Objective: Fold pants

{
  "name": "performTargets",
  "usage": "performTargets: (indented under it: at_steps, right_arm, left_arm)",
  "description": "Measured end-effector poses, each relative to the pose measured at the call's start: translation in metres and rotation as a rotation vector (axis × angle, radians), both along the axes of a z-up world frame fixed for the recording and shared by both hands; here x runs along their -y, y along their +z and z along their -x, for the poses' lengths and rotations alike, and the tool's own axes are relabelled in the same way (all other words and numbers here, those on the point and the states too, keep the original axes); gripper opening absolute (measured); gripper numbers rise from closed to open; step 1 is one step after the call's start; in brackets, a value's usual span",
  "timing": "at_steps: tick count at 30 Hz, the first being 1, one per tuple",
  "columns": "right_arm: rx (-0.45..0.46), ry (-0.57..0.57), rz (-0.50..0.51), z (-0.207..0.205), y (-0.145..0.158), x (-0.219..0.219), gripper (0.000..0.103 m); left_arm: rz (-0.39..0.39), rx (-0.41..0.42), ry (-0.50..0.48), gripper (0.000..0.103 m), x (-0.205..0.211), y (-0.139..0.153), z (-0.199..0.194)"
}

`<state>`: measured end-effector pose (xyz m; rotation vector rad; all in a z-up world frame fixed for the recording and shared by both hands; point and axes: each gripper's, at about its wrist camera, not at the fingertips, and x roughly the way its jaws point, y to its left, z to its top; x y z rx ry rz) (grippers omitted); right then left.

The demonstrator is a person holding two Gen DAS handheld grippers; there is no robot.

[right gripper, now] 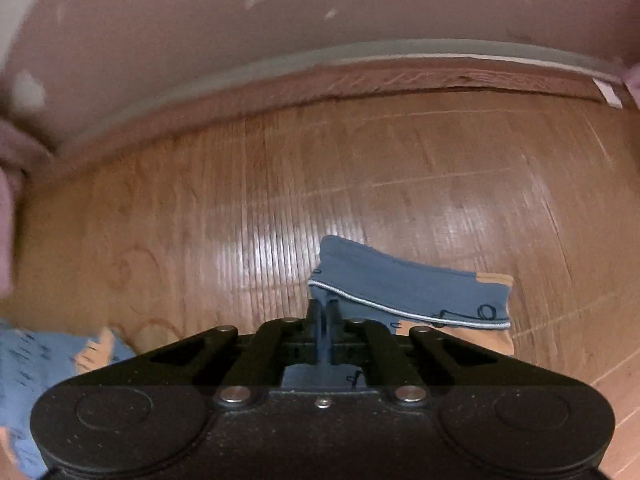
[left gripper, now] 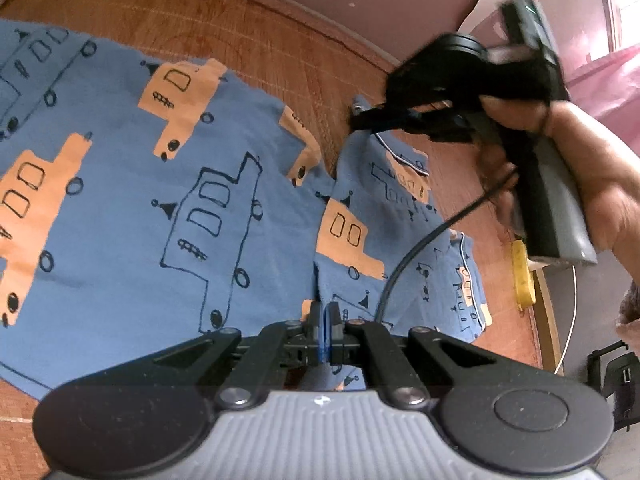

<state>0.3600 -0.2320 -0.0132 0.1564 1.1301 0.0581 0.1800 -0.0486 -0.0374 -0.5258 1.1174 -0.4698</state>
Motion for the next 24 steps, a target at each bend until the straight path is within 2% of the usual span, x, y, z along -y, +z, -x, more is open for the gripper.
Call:
performTargets:
  at_steps: [3,8,12,15,19,24]
  right_arm:
    - [0.084,-0.019,-0.105,0.017,0.017,0.028,0.0]
    - [0.307,-0.01,-0.271,0.071,0.054,0.084,0.0]
    - [0.49,-0.018,-0.305,0.129,0.074,0.12,0.0]
    - [0.575,-0.105,-0.32,0.18,0.061,0.15,0.0]
    - [0.569,-0.267,-0.31,0.235,0.021,0.175,0.0]
    - [0.473,-0.418,-0.338,0.27,-0.027,0.19,0.001]
  left_arm:
    - [-0.024,0.025,-0.005,0.0,0.002,0.006,0.002]
    - [-0.086,0.122,-0.027,0.0,0.011,0.025,0.008]
    - [-0.161,0.243,-0.085,0.0,0.028,0.046,0.016]
    - [-0.232,0.333,-0.161,0.0,0.048,0.056,0.028]
    - [-0.356,0.433,-0.301,0.0,0.078,0.052,0.053]
    - [-0.501,0.533,-0.45,0.0,0.11,0.037,0.081]
